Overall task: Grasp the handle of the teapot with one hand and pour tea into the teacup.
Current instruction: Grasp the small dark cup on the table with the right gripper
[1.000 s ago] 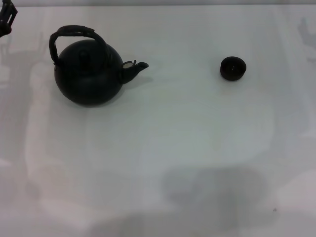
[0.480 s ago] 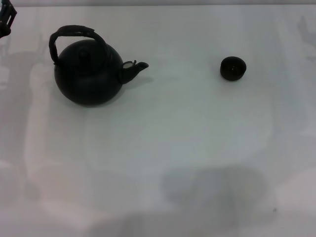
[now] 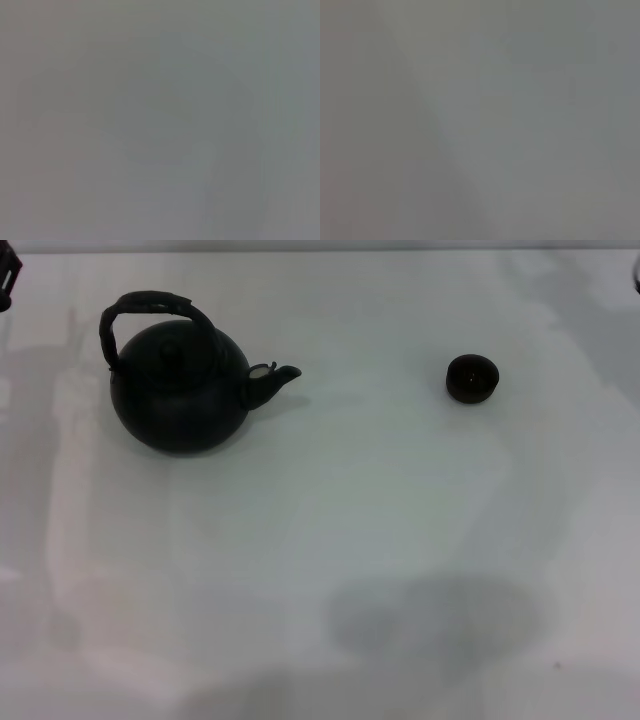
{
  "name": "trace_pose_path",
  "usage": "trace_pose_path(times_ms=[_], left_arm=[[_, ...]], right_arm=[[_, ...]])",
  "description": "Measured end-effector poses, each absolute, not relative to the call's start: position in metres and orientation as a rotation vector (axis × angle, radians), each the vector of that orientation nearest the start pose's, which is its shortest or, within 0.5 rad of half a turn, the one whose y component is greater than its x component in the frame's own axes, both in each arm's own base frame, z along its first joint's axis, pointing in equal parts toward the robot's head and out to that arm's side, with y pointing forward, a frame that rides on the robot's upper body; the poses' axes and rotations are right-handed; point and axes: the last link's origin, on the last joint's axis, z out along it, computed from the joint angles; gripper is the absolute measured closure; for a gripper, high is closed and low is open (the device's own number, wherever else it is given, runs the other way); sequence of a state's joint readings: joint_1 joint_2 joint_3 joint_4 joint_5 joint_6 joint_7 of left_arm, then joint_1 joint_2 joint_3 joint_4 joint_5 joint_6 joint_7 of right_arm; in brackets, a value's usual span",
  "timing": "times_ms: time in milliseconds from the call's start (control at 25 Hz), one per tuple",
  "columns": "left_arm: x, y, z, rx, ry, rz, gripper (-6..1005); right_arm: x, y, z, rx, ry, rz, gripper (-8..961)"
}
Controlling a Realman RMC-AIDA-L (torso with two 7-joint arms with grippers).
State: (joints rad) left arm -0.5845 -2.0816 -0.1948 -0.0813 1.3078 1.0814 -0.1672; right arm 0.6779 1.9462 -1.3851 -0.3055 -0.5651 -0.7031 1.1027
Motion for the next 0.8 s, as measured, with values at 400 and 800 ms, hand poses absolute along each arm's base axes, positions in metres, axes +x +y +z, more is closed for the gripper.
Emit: trace_pose_path(times_ms=[400, 800], left_arm=[[-0.337, 0.366, 0.008, -1.365, -0.708, -0.679, 119], [-0.336, 0.367, 0.008, -1.367, -0.708, -0.684, 120]], right_arm=[[0.192, 0.46, 0.022, -2.51, 0.907, 0.548, 124], [0.134, 0.464, -0.024, -2.759, 0.691, -0.131, 124]])
